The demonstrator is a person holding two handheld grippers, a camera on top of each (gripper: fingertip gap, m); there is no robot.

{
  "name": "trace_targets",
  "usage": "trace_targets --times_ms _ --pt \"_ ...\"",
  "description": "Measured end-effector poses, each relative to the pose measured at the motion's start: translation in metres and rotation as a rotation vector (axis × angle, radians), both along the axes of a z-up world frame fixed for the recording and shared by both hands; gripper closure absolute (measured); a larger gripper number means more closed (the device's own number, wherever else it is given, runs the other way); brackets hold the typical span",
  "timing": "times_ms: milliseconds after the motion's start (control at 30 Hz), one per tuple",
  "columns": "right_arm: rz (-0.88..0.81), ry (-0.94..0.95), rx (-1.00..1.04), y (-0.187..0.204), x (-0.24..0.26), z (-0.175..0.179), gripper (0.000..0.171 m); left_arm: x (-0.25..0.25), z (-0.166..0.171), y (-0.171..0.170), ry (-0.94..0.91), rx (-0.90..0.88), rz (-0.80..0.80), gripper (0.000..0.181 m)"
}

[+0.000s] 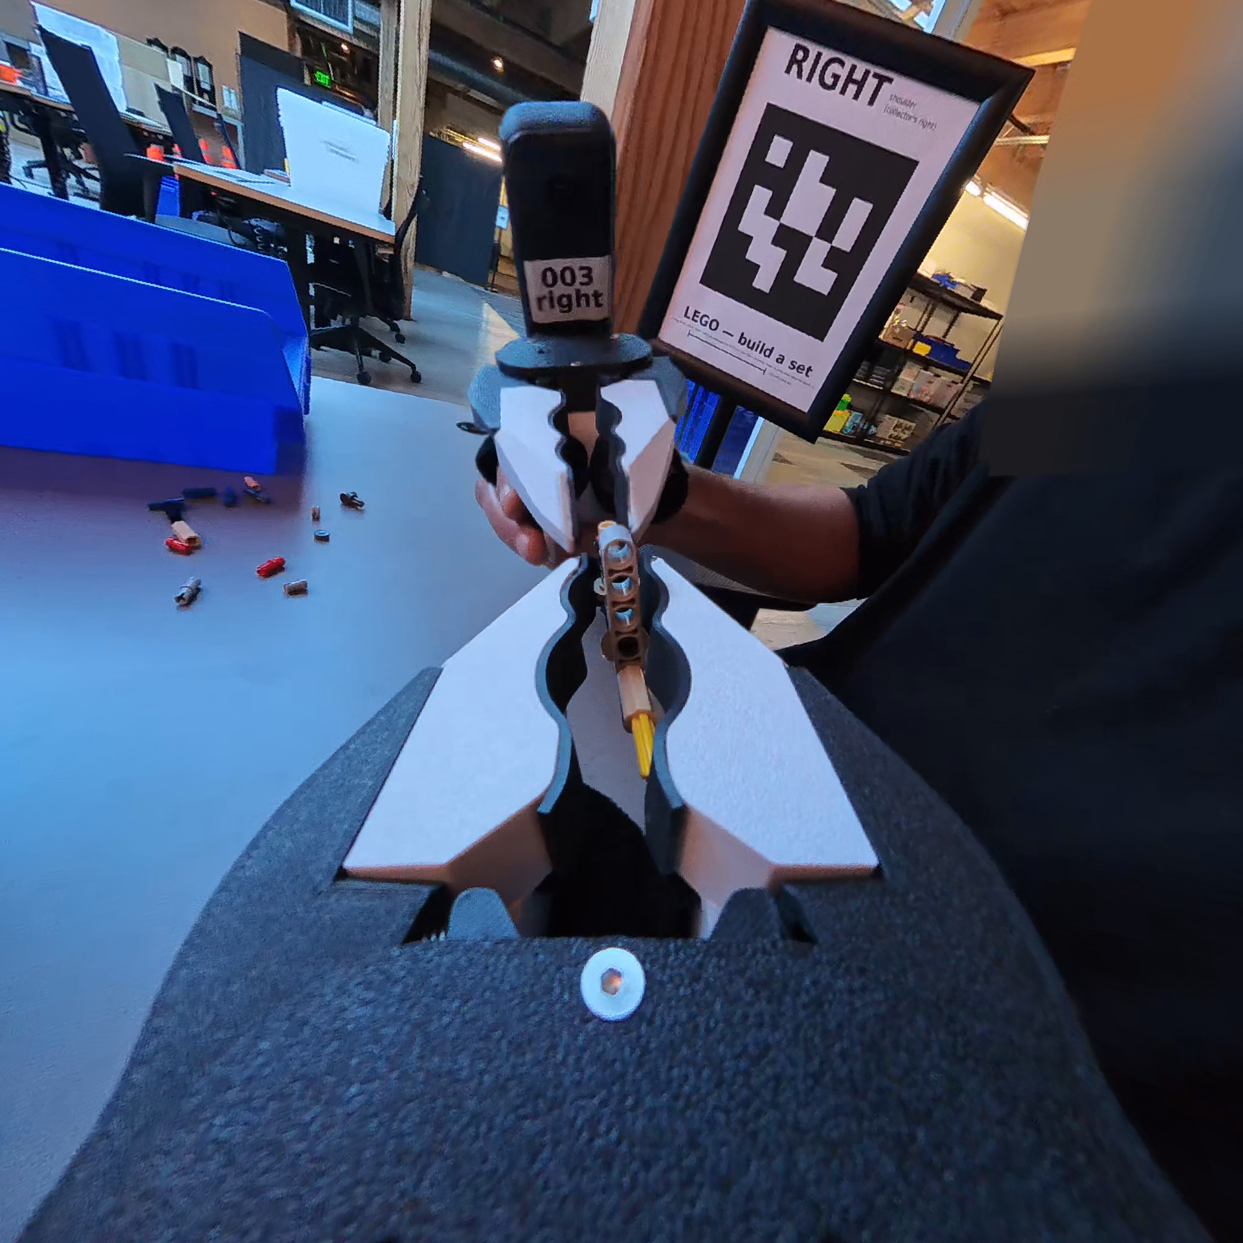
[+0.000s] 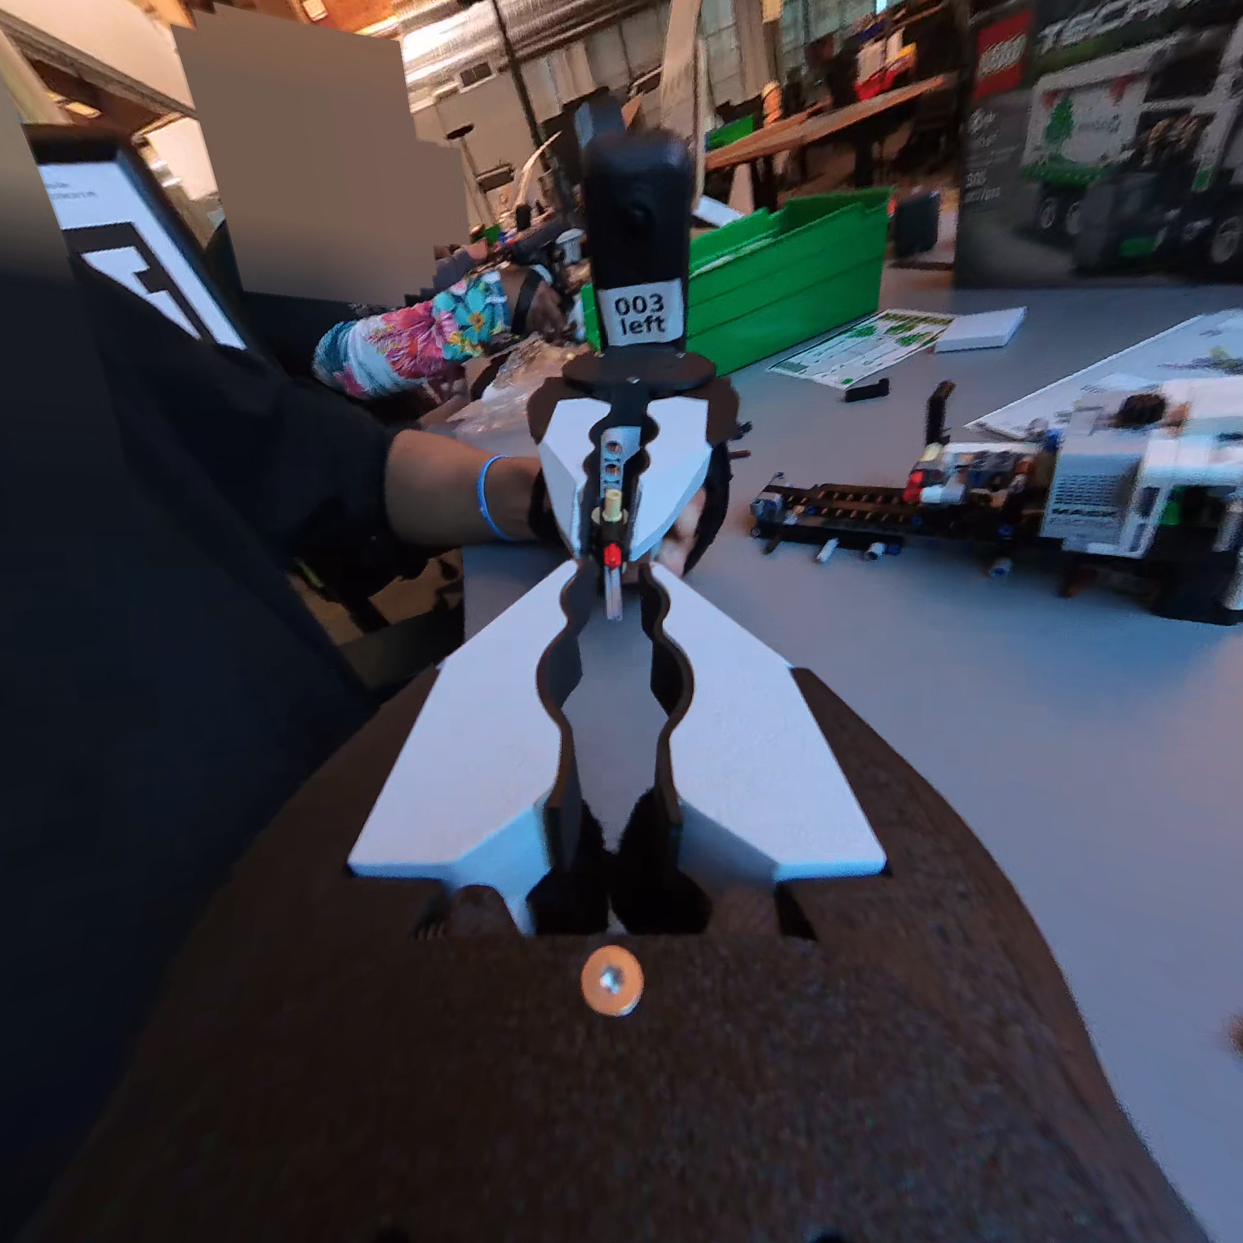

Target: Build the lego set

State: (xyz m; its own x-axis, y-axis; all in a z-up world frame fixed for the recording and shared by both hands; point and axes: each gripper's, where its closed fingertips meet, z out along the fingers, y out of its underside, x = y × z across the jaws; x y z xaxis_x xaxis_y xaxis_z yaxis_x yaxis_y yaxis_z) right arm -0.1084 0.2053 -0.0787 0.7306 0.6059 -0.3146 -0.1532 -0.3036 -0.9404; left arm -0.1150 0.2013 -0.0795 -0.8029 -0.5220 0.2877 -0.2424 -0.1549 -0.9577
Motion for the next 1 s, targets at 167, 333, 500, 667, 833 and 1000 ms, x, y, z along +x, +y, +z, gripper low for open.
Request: trace_targets --times_ms 167,333,500,667,833,1000 --pt "0.007 0.014 0.046 0.003 -0.002 -0.001 0.166 0.001 -0.002 0.0 0.008 0.008 0.0 0.172" --pt "0.011 -0.004 0.049 0.004 -0.003 -0.002 0.168 0.001 -0.003 0.001 0.016 0.005 -0.007 0.172" --pt "0.025 -0.028 0.022 0.001 -0.002 -0.008 0.168 0.001 -0.008 -0.002 0.029 0.043 0.003 0.172" --pt "0.037 -0.016 0.022 0.0 -0.004 -0.009 0.169 0.0 -0.009 -0.004 0.037 0.045 -0.009 0.173" --pt "0.035 -0.023 -0.04 0.002 -0.001 -0.014 0.168 0.003 -0.013 -0.001 0.055 0.072 0.006 0.172" --pt "-0.08 -0.245 -0.185 -0.005 0.028 -0.041 0.162 0.013 -0.007 0.032 0.041 0.074 0.136 0.172"
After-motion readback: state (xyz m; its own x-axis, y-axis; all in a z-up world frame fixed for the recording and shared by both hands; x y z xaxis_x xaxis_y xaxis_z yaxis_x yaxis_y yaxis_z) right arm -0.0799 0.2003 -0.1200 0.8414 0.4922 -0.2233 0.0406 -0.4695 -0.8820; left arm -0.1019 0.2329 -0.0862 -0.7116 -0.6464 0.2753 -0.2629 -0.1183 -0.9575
